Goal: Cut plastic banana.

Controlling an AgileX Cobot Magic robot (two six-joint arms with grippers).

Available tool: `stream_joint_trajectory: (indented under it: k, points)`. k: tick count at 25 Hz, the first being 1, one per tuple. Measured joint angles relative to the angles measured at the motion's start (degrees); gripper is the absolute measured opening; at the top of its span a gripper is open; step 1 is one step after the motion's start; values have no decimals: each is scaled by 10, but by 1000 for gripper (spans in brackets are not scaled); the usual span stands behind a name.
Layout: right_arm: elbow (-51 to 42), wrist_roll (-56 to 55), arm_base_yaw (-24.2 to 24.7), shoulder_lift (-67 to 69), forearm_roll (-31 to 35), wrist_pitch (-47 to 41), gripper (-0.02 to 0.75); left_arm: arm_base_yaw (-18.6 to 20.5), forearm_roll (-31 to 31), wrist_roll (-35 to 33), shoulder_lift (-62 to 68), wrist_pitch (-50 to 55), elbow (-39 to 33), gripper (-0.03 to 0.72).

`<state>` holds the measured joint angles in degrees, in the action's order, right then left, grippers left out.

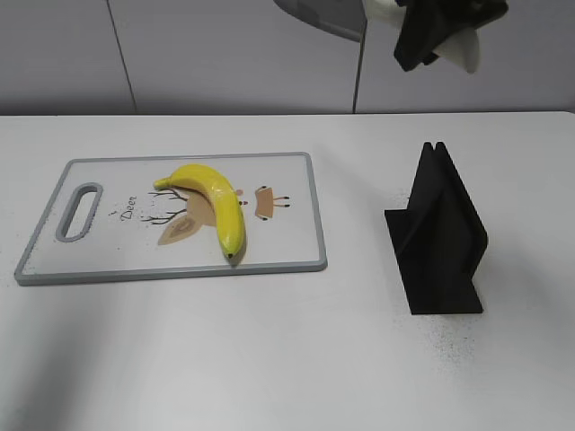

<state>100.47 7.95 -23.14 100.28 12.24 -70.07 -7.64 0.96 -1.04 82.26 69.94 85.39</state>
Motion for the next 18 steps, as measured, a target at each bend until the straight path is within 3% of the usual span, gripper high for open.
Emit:
stream_joint_trajectory:
  k: [7,18]
  points:
    - [-148,-43,0,-118,0,25,190,0,30,18,-138,2,-144,589]
    - [-368,-91,0,-269,-2,111,190,0,31,27,-364,2,-311,589]
